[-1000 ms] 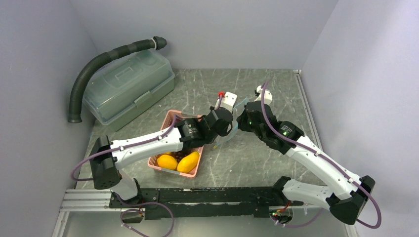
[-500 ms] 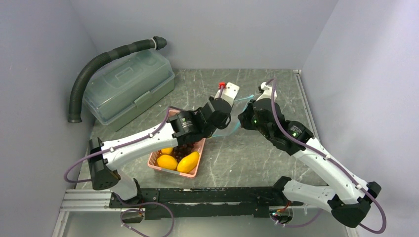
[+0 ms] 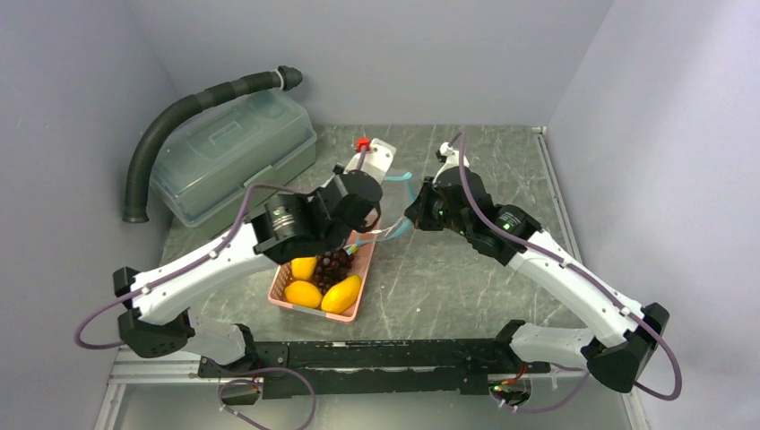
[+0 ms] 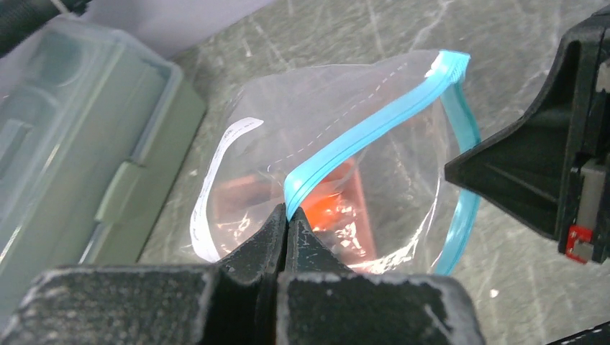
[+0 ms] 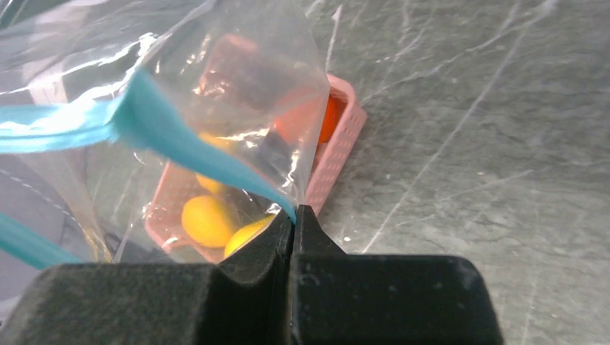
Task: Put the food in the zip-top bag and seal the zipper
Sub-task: Open the zipper of the food storage bag.
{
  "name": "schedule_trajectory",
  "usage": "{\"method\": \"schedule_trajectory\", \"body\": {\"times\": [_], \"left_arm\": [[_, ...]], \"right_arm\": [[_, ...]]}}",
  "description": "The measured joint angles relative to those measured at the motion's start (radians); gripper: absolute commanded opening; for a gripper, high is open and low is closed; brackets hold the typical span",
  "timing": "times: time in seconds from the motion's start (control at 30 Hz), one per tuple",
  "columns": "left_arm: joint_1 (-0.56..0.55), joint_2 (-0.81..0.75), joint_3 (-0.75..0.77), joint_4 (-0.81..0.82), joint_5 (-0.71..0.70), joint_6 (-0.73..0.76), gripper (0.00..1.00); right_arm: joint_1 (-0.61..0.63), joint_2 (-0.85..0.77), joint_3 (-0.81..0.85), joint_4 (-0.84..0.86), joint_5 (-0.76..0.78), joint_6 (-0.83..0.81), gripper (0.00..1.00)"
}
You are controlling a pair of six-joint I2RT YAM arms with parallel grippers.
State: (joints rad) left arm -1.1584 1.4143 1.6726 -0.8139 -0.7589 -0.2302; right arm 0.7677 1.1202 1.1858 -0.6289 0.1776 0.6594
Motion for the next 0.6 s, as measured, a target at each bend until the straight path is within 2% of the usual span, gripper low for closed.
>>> {"method": "schedule_trajectory", "body": {"times": [0.27,0.6], "left_arm": [[-0.001,-0.115,0.0,-0.182,-0.079,-0.047,0.0],[-0.002,-0.206,0.0,-0.362,-0.149,-0.138,0.0]], "right_arm": [[0.022,0.115,0.014,0.101,-0.129,-0.001,0.0],[0.102,0.262,0.075,0.17,-0.166,-0.001,0.0]]}}
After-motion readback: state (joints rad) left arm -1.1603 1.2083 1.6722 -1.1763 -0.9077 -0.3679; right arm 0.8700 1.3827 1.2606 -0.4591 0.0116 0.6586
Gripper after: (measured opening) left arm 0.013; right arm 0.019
